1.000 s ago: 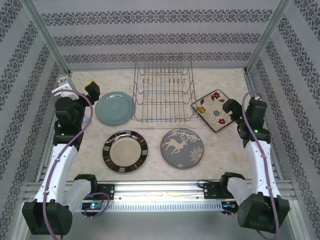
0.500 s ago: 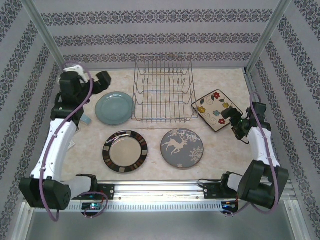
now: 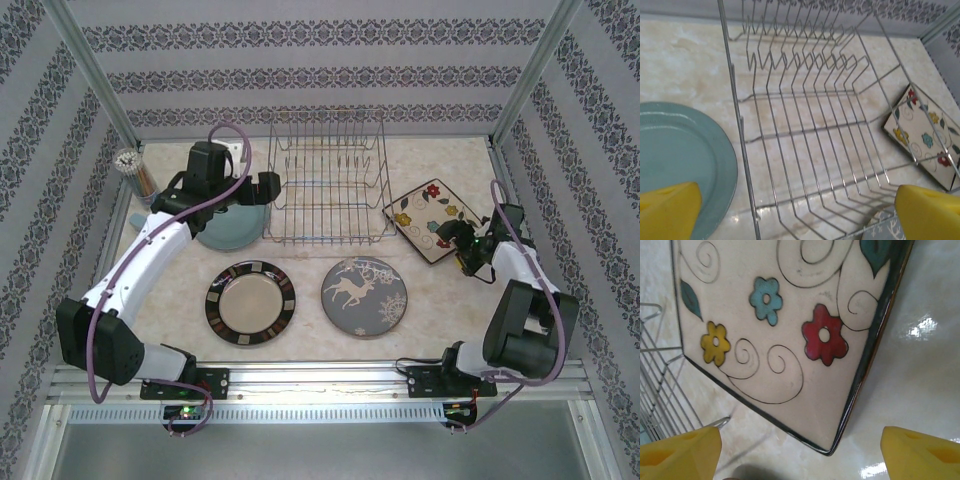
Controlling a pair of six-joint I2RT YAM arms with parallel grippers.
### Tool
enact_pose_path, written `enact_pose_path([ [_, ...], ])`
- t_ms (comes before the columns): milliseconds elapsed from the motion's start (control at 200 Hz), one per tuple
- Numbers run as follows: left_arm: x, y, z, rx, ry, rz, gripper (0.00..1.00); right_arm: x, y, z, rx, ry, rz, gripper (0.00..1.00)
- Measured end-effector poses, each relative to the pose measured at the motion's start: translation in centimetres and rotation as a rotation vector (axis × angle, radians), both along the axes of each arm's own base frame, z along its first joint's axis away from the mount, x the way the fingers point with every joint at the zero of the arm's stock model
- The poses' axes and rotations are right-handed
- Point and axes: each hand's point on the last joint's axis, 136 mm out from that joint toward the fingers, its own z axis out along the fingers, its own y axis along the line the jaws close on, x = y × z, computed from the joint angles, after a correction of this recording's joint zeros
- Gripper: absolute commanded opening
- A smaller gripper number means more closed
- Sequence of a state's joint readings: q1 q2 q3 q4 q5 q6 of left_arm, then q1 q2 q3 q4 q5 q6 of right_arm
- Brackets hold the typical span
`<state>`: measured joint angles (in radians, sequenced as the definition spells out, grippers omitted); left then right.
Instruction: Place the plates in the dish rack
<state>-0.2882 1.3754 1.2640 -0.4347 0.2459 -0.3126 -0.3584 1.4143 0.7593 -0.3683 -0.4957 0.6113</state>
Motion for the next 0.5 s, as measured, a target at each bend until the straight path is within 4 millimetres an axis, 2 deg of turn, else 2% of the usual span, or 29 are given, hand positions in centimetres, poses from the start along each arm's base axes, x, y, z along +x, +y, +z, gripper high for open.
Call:
enact_pose_path([
  [110,-0.8,0.3,-0.7,0.011,0.006,-0.006,1.00,-0.1,0.1,-1.0,0.017,0.005,0.002,0.80],
  [355,-1.4,0.7,1.2,0.012,-0.065,-0.002,1.00,1.0,0.0,-1.3,0.021,-0.039,0.012,0.76],
  [505,-1.4,0.7,1.1,0.012,-0.069,-0.004,1.00,1.6,-0.3,-1.6,0.050,-0.056,0.004,0.73],
])
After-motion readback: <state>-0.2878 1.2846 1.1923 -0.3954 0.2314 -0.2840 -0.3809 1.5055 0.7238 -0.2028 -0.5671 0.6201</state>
